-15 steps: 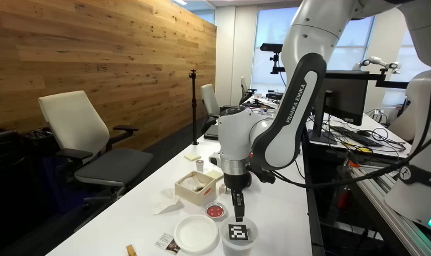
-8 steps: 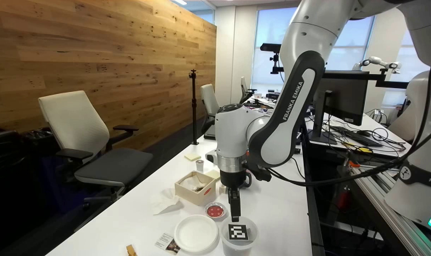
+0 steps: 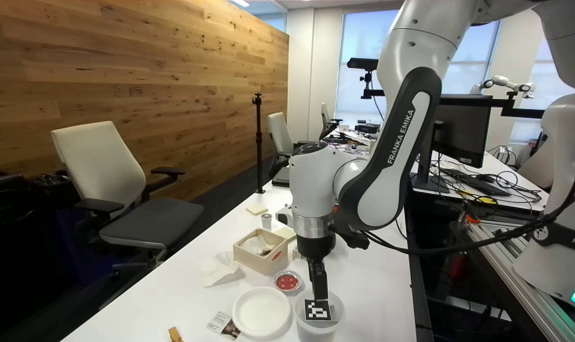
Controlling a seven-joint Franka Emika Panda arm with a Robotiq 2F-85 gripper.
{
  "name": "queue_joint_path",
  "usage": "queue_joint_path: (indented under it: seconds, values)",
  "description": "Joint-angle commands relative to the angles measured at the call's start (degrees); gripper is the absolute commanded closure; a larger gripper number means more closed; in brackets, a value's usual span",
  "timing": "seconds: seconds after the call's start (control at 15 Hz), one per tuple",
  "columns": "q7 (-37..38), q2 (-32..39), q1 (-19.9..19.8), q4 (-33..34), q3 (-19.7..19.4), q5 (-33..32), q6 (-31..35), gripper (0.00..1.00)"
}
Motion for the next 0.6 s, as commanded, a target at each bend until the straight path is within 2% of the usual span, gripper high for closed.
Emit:
queue_joint_path:
  seconds: [0.0,0.2,0.27,0.33,0.53]
  values:
    - [1.03,-3.88,1.03,-4.4,-0.58,-2.05,2.57,0.0]
    - [1.48,-6.04,1.89,-6.68,-1.22,-2.45,5.38,0.0]
    - [1.59,-6.67,2.2,-7.33,-1.39,-2.61,5.99,0.25]
    - [1.59,-6.92,2.62,-7.76,-1.63,-3.0,6.51,0.27]
    - [1.04,-7.49,2.73,-8.61,-1.14,-3.35,7.35,0.49]
